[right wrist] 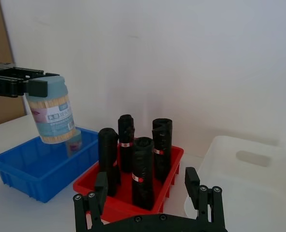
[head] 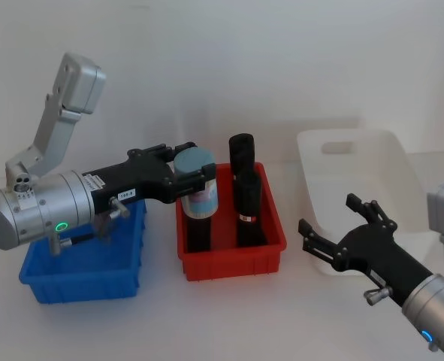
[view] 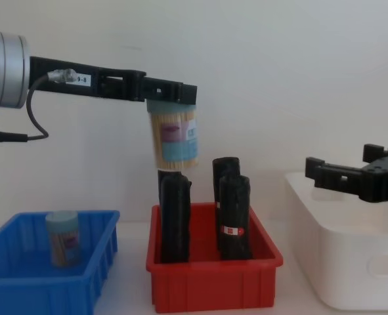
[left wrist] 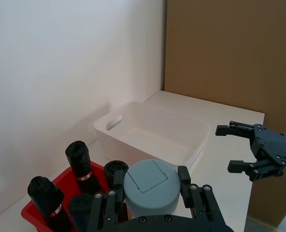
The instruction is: Pick the cotton swabs from the blue box and place them into the white box.
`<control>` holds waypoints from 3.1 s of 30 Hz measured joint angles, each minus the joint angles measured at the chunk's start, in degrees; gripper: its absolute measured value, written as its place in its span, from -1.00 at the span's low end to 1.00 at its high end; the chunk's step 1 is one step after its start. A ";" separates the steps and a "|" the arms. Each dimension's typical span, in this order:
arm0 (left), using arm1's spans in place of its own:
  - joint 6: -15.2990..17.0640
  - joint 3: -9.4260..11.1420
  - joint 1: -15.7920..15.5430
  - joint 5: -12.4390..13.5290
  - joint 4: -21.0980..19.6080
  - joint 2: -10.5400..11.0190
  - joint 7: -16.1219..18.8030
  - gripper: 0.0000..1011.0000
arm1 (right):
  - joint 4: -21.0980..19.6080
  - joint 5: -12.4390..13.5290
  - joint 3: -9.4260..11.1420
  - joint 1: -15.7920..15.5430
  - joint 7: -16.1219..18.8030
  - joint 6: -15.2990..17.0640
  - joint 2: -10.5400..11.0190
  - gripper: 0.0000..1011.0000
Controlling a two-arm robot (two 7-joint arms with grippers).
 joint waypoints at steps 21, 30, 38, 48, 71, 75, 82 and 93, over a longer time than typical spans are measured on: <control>0.30 0.07 -0.13 -0.05 -0.22 -0.03 -0.48 0.33 | -0.36 -4.89 -4.15 7.30 14.05 7.62 -4.83 0.98; 0.35 0.07 -0.16 -0.05 -0.24 -0.03 -0.53 0.33 | 2.46 -7.56 -5.89 11.33 14.95 11.40 -8.41 0.98; 0.35 0.07 -0.17 -0.05 -0.25 -0.02 -0.57 0.33 | 5.15 -9.30 -6.83 14.02 13.35 13.66 -10.92 0.98; 0.35 0.07 -0.16 -0.05 -0.24 -0.02 -0.58 0.33 | 8.95 -10.78 -7.65 17.03 12.31 15.02 -13.43 0.98; 0.34 0.05 -0.16 -0.04 -0.24 -0.03 -0.54 0.36 | 16.26 -13.35 -9.17 22.16 15.43 13.81 -16.67 0.28; 0.34 0.06 -0.16 -0.04 -0.24 -0.03 -0.55 0.62 | 16.46 -13.59 -9.40 22.37 15.68 13.50 -16.78 0.28; 0.34 0.07 -0.16 -0.05 -0.24 -0.02 -0.55 0.94 | 16.52 -14.01 -9.58 22.48 15.64 13.25 -16.77 0.28; 0.35 0.07 -0.16 -0.05 -0.24 -0.03 -0.57 0.98 | 15.58 -14.30 -9.65 21.87 14.44 13.29 -16.16 0.28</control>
